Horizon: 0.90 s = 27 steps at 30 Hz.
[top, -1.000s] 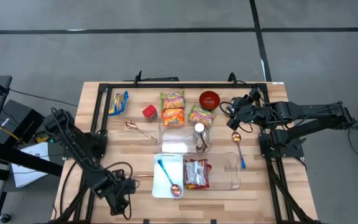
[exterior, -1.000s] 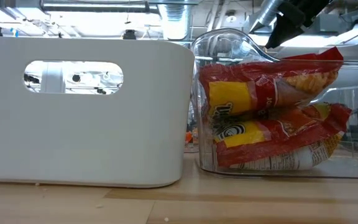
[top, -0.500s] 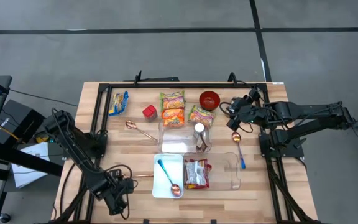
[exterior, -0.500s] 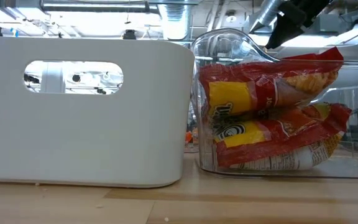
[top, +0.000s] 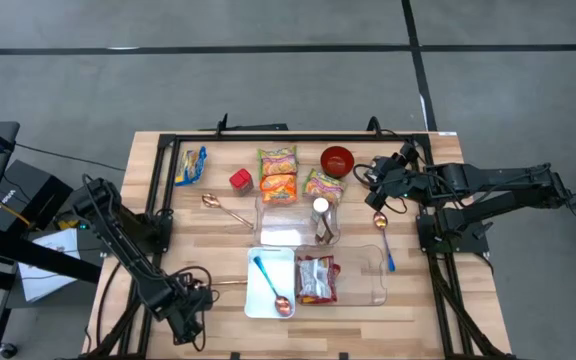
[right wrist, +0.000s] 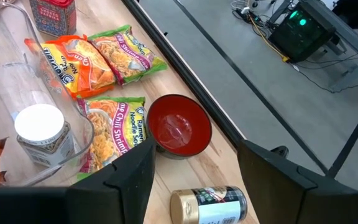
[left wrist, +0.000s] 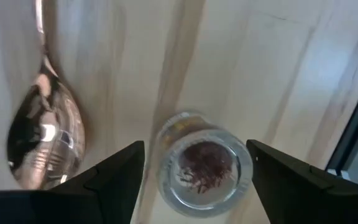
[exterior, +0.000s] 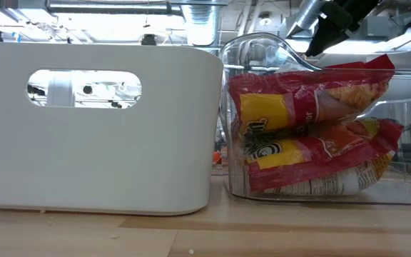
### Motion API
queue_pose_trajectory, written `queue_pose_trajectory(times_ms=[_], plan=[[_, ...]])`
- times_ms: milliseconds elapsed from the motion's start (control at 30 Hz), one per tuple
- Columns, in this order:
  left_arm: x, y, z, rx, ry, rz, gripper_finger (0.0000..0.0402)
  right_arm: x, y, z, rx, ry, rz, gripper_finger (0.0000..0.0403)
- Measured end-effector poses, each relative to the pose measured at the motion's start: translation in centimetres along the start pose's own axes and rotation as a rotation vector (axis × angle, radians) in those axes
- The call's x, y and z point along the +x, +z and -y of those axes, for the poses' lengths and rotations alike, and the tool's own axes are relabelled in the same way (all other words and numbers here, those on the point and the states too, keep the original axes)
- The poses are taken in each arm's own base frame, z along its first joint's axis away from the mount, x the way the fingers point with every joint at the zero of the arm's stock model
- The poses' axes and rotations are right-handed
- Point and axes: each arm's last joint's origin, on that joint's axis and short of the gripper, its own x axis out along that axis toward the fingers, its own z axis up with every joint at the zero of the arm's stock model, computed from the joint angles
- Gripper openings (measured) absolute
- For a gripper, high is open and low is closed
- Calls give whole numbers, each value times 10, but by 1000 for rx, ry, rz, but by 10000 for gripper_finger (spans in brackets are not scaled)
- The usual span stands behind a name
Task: Pick & Place Food Item
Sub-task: Put the brown spice bottle into the top transparent bin
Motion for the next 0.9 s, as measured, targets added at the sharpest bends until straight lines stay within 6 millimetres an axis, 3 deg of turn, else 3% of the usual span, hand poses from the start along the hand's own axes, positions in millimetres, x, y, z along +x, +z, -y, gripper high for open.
queue_pose_trajectory(times_ms=[433, 633, 900], plan=[[0, 0, 0, 5, 14, 32, 231, 0, 1, 0, 6, 2, 6, 221], [-1, -1, 0, -23, 14, 21, 187, 0, 1, 0, 6, 1, 6, 221], [-7, 2, -2, -47, 22, 98, 187, 0, 3, -1, -7, 4, 23, 221]])
